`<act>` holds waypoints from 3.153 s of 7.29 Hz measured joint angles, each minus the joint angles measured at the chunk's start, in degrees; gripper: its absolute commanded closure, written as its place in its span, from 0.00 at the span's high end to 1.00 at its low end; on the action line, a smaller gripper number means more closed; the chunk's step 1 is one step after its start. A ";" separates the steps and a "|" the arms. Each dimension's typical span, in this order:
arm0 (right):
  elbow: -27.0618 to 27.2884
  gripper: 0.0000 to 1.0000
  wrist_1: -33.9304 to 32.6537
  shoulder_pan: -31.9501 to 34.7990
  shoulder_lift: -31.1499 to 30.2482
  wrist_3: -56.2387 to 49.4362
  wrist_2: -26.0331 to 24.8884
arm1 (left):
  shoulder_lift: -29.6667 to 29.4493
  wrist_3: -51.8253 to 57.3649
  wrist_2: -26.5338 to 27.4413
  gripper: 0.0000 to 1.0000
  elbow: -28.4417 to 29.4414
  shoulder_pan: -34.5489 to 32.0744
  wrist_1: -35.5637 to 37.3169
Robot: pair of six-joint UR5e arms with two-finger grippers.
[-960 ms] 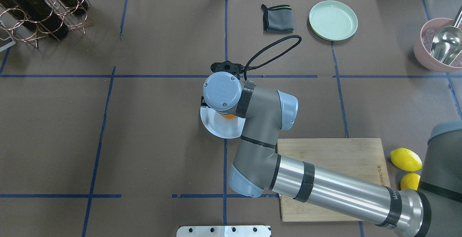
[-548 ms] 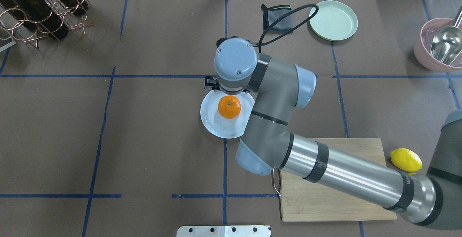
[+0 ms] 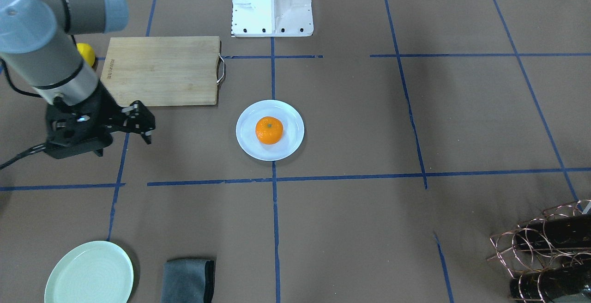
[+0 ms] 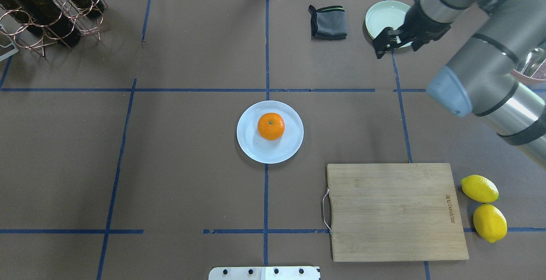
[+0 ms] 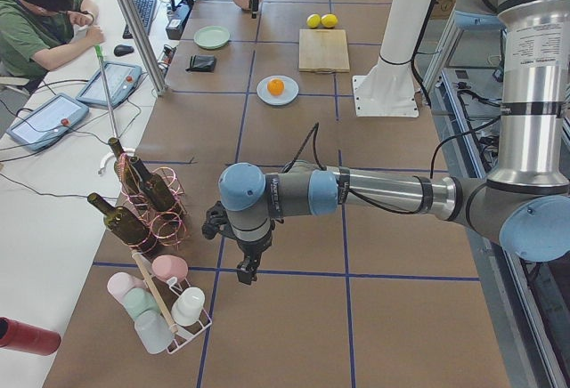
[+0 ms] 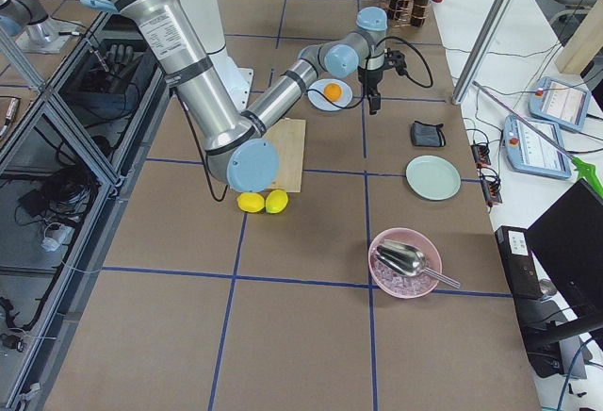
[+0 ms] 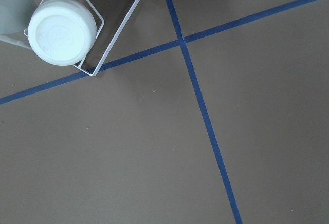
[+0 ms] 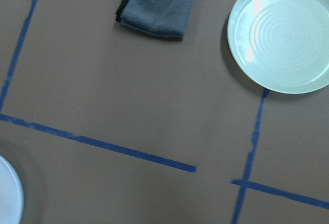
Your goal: Pick orange to plate
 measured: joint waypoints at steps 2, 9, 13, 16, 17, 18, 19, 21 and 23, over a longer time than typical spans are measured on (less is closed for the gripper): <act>0.01 1.00 -0.08 9.14 -8.82 -15.74 1.80 | -0.01 -0.40 -4.35 1.00 0.43 0.00 0.18; -0.53 1.00 0.67 29.98 -33.71 -33.96 6.25 | 0.69 -0.05 -5.15 1.00 -0.23 -0.08 0.10; -0.70 1.00 0.70 30.36 -33.96 -33.88 6.38 | 0.81 0.04 -4.58 1.00 -0.60 -0.14 0.05; -1.12 1.00 0.69 30.30 -34.01 -33.91 6.34 | 0.66 -0.04 -4.63 1.00 -0.62 -0.17 0.05; -1.23 1.00 0.70 30.30 -34.01 -33.90 6.34 | 0.60 -0.04 -4.63 1.00 -0.65 -0.17 0.02; -1.31 1.00 0.70 30.29 -34.01 -33.89 6.34 | 0.56 -0.05 -4.63 1.00 -0.69 -0.17 -0.01; -1.35 1.00 0.70 30.29 -34.01 -33.89 6.36 | 0.54 -0.07 -4.63 1.00 -0.70 -0.17 -0.03; -1.40 1.00 0.70 30.29 -34.01 -33.89 6.42 | 0.52 -0.12 -4.63 1.00 -0.72 -0.17 -0.02; -1.40 1.00 0.70 30.29 -34.03 -33.89 6.43 | 0.52 -0.13 -4.63 1.00 -0.72 -0.17 -0.02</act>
